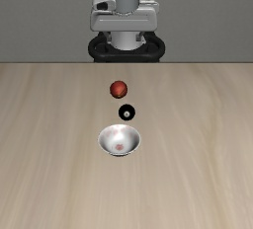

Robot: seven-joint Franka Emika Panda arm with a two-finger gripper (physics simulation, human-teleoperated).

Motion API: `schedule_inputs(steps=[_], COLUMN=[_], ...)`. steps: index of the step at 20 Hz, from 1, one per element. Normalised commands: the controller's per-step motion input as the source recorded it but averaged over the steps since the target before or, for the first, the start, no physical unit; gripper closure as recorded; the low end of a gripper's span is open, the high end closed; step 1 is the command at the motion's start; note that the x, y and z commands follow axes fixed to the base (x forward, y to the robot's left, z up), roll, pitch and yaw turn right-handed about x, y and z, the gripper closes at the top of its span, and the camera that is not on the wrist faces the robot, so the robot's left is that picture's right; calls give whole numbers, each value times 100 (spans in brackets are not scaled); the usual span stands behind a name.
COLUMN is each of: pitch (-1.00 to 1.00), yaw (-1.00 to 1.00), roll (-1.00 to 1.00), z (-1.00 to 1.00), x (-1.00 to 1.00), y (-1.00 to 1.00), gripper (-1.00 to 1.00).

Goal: Pick up the onion and put it on the bowl

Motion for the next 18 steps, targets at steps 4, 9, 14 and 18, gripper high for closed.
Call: schedule_inputs(steps=[4,9,14,18], pitch=[0,0,0,0], yaw=[0,0,0,0], roll=[0,0,0,0], z=[0,-100,-100,-100], x=[-50,0,0,0], y=[-50,0,0,0], gripper=[-100,-100,-100,-100])
